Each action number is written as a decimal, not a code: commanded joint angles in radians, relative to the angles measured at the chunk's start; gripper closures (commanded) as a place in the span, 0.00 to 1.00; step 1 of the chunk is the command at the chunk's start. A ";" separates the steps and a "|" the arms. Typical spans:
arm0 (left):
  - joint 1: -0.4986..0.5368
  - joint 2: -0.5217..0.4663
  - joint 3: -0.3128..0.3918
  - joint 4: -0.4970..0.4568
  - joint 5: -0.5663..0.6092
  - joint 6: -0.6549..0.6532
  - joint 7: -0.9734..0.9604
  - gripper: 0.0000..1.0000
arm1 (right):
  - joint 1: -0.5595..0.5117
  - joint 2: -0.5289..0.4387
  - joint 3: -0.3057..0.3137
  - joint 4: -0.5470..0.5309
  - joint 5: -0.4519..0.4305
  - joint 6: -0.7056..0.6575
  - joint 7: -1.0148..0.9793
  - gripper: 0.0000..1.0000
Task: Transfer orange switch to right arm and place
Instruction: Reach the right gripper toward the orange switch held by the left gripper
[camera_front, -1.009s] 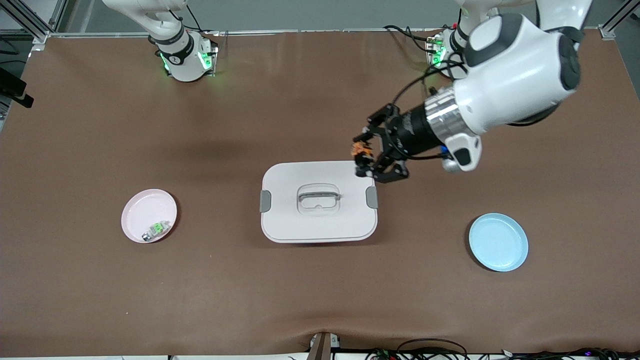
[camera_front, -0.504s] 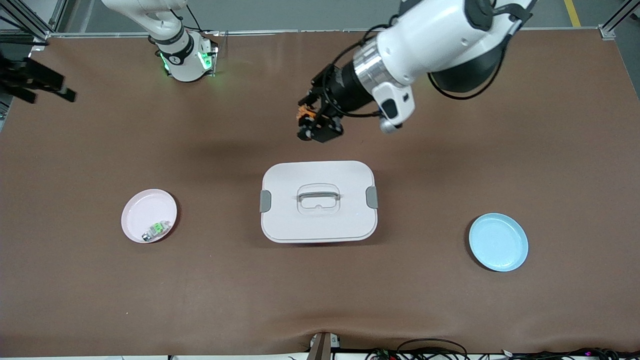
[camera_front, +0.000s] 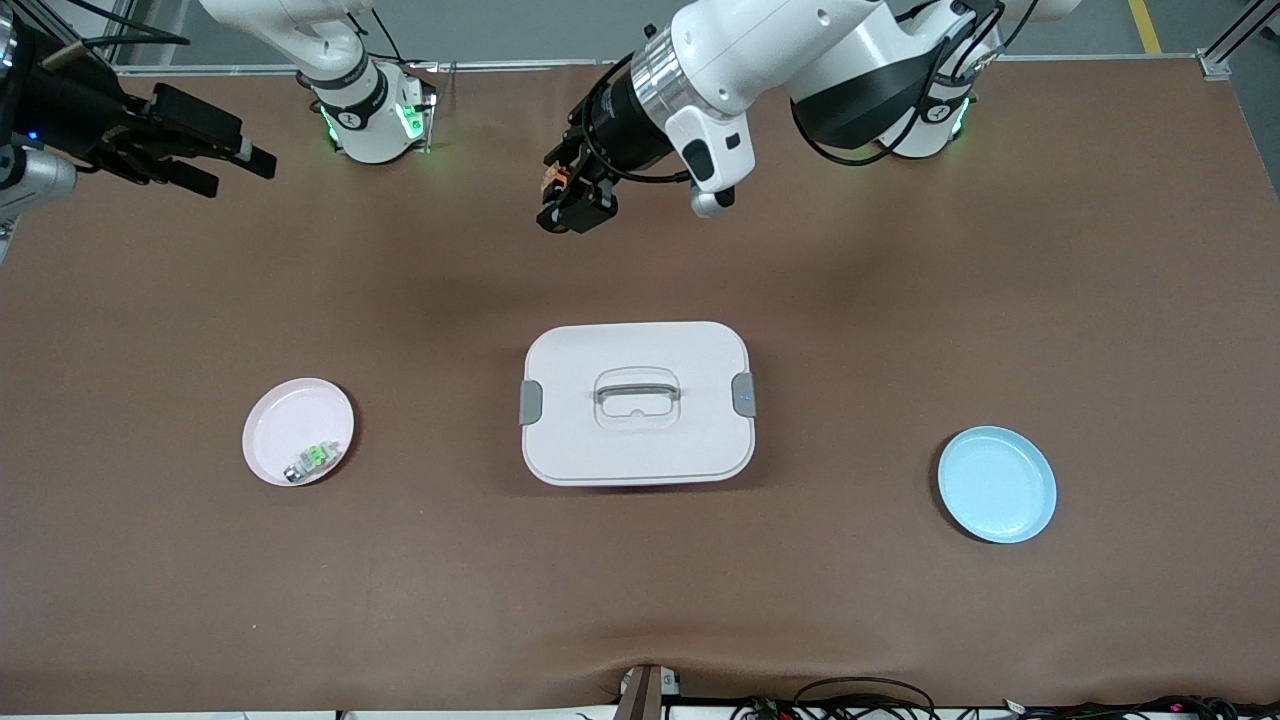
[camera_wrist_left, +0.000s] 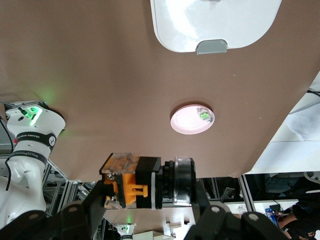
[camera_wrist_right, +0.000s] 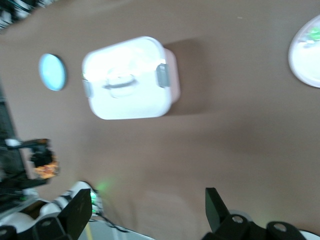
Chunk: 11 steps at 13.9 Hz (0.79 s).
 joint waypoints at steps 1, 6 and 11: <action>-0.006 -0.009 0.004 -0.002 0.020 0.013 -0.024 0.82 | 0.017 -0.099 0.019 -0.135 0.071 0.126 0.066 0.00; -0.018 -0.007 0.006 -0.005 0.023 0.021 -0.024 0.82 | 0.131 -0.184 0.039 -0.307 0.150 0.339 0.165 0.00; -0.026 -0.004 0.006 -0.005 0.032 0.039 -0.024 0.82 | 0.258 -0.173 0.061 -0.361 0.150 0.542 0.181 0.00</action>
